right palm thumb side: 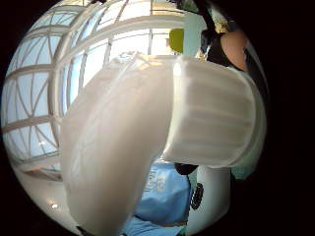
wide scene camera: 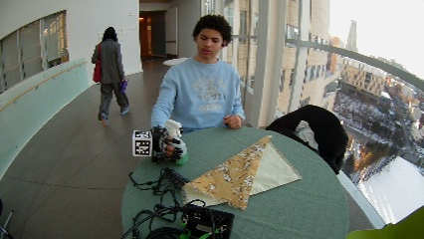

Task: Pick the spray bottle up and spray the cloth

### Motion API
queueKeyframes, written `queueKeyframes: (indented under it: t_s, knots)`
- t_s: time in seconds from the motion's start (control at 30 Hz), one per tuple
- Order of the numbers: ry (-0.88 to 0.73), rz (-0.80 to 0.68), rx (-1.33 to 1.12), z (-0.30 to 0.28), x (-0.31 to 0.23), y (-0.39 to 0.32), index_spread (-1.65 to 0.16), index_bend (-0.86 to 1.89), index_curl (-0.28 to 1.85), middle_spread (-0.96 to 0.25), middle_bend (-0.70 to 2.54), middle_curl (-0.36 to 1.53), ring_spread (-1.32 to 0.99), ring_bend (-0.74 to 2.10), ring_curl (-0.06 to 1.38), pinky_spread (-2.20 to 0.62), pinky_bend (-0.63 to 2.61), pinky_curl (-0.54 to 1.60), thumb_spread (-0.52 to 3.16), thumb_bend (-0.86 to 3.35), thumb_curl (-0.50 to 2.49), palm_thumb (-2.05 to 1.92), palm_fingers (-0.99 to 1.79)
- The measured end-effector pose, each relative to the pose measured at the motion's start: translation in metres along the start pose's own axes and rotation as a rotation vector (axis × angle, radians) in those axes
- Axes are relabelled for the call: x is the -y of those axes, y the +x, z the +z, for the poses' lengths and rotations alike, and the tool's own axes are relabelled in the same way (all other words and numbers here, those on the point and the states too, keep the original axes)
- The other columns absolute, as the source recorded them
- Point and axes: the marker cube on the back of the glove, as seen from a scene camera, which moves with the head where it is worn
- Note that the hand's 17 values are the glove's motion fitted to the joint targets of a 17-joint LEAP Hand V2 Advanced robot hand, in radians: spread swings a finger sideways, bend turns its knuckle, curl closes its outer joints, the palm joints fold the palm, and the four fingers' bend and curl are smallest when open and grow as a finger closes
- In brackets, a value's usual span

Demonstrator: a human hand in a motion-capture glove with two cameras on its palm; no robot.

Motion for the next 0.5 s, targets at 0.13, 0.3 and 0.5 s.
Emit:
queueKeyframes:
  t_s: [0.13,0.3,0.5]
  knots:
    - [0.059,-0.004,-0.055,0.003,0.006,-0.004,-0.32,0.23,0.35,-0.07,0.15,0.37,-0.07,0.30,0.33,0.18,0.19,0.32,1.00,0.04,0.39,0.91,1.04]
    - [0.071,-0.012,-0.128,0.007,0.016,-0.022,-0.29,0.20,0.38,-0.07,0.16,0.37,-0.07,0.36,0.36,0.14,0.20,0.34,0.92,0.02,0.43,0.94,1.10]
    - [0.060,-0.010,-0.250,0.010,0.040,-0.059,-0.26,0.18,0.40,-0.07,0.18,0.37,-0.08,0.39,0.38,0.11,0.21,0.35,0.85,-0.01,0.47,0.96,1.14]
